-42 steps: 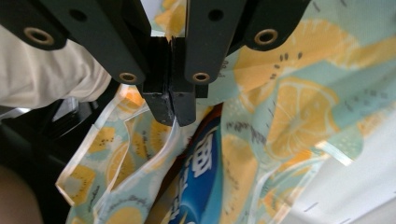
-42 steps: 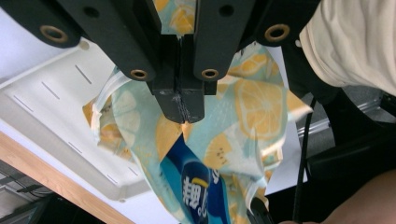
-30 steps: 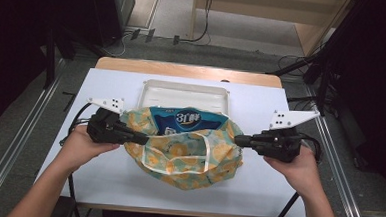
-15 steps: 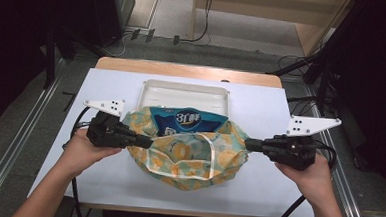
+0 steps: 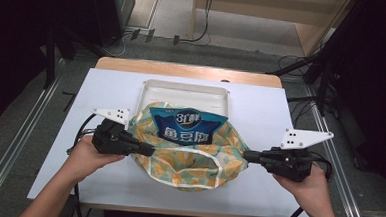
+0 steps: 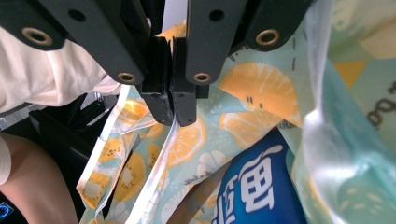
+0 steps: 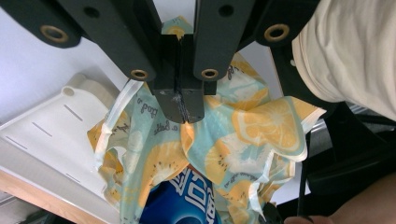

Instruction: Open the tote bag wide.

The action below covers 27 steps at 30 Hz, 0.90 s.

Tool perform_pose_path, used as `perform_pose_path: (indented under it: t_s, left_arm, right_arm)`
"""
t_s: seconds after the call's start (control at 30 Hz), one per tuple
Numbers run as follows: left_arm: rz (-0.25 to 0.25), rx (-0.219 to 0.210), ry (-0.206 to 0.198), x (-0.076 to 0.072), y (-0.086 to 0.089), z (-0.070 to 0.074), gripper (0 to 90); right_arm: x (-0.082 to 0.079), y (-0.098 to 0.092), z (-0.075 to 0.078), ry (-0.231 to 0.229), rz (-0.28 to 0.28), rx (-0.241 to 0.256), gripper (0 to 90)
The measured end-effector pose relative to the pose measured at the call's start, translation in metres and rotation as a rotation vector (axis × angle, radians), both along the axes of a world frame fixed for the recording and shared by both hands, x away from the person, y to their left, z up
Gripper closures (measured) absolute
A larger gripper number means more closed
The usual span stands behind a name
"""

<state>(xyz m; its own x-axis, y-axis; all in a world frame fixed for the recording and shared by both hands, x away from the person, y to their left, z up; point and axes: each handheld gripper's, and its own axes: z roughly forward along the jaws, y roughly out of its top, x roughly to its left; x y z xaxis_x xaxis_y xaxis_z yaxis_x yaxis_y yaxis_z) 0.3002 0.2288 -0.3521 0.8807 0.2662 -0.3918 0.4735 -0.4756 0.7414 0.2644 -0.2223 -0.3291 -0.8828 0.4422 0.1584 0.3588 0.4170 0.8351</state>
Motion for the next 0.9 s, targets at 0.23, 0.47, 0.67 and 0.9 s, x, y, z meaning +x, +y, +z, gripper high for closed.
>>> perform_pose_path:
  t_s: [0.23,0.47,0.67,0.9]
  left_arm:
    - [0.004,0.003,0.022,0.002,-0.005,-0.013,87.7]
    - [0.019,0.016,0.041,0.005,-0.004,-0.025,87.7]
    - [0.014,0.020,0.054,0.005,-0.006,-0.033,87.5]
    - [0.013,0.029,0.070,0.006,-0.009,-0.041,87.3]
  right_arm:
    - [0.005,0.003,-0.011,0.019,-0.019,0.010,90.0]
    - [0.006,0.005,-0.011,0.009,-0.014,0.011,90.0]
    - [-0.001,0.018,-0.014,-0.036,-0.009,-0.062,90.0]
    - [0.010,0.018,-0.025,0.008,0.005,-0.007,90.0]
